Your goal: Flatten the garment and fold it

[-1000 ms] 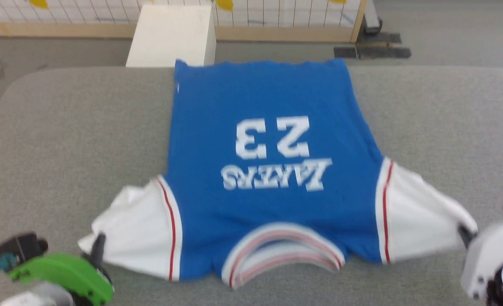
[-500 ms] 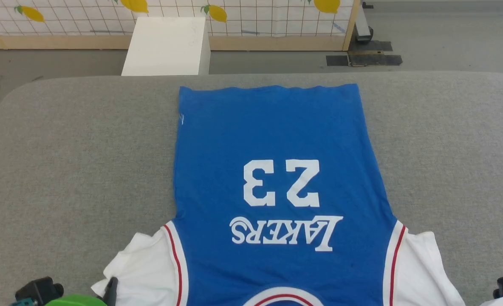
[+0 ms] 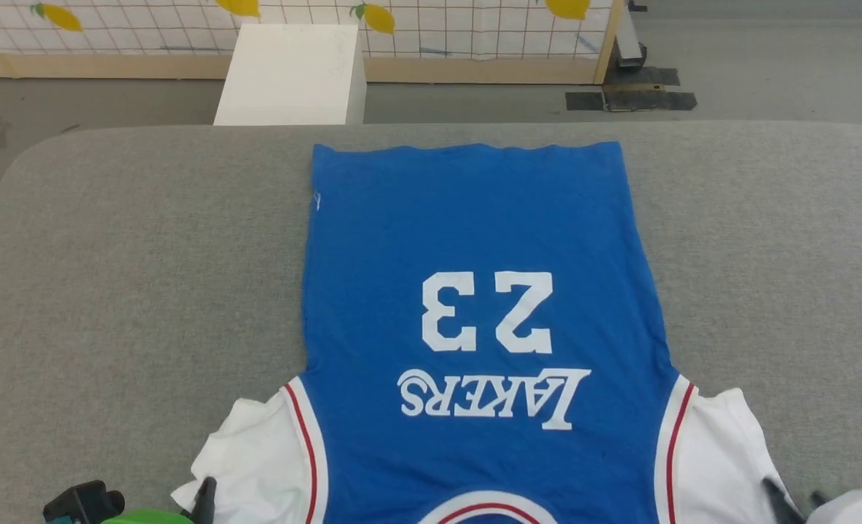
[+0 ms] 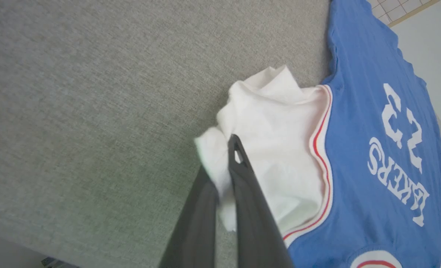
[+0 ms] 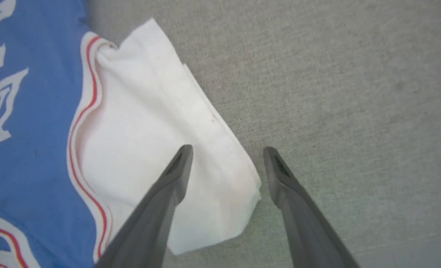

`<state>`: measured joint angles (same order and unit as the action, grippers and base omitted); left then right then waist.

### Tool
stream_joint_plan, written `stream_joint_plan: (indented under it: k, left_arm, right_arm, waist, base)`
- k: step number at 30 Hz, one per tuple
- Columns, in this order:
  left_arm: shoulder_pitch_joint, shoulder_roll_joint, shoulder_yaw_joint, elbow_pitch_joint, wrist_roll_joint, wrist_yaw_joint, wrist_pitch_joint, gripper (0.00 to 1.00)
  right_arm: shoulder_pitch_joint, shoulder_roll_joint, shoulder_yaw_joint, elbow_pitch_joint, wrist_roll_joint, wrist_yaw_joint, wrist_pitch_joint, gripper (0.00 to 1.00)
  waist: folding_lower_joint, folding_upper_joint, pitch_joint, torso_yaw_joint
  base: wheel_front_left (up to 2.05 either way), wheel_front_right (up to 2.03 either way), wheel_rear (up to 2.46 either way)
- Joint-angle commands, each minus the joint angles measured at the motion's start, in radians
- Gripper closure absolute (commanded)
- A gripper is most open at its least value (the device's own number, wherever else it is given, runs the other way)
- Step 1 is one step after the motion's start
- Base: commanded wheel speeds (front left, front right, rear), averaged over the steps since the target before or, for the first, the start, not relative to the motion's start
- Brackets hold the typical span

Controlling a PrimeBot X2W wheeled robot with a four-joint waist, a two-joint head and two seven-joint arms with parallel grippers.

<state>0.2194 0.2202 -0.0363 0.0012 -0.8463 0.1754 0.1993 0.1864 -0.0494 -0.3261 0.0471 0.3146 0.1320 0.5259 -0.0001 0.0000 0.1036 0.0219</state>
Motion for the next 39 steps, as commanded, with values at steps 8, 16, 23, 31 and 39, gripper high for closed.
stream_joint_plan:
  k: [8, 16, 23, 31, 39]
  left_arm:
    - [-0.023, 0.004, 0.001, -0.021, -0.003, -0.017, -0.024, 1.0]
    - [-0.086, -0.012, -0.016, -0.056, -0.005, -0.037, -0.041, 1.0]
    - [-0.171, -0.034, -0.048, -0.077, 0.0, -0.068, -0.061, 1.0]
    - [-0.248, -0.072, -0.094, -0.077, 0.014, -0.106, -0.102, 1.0]
    - [-0.28, -0.098, -0.13, -0.057, 0.017, -0.137, -0.13, 1.0]
  right_arm:
    - [-0.146, -0.001, 0.028, -0.118, -0.061, -0.001, -0.214, 0.0]
    - [-0.446, -0.037, 0.115, 0.025, -0.133, -0.001, -0.41, 0.0]
    - [-0.782, -0.124, 0.118, 0.269, -0.163, -0.001, -0.38, 0.0]
    - [-1.087, -0.215, 0.054, 0.471, -0.243, -0.001, -0.144, 0.0]
    - [-1.228, -0.237, -0.034, 0.514, -0.359, -0.001, 0.21, 0.0]
  waist:
    - [0.0001, 0.0, 0.024, 0.025]
    - [0.0001, 0.0, 0.113, 0.093]
    - [0.0001, 0.0, 0.257, 0.183]
    - [0.0001, 0.0, 0.415, 0.29]
    - [0.0001, 0.0, 0.502, 0.35]
  base:
    - [0.0, 0.0, 0.0]
    - [0.0, 0.0, 0.0]
    - [0.0, 0.0, 0.0]
    - [0.0, 0.0, 0.0]
    - [0.0, 0.0, 0.0]
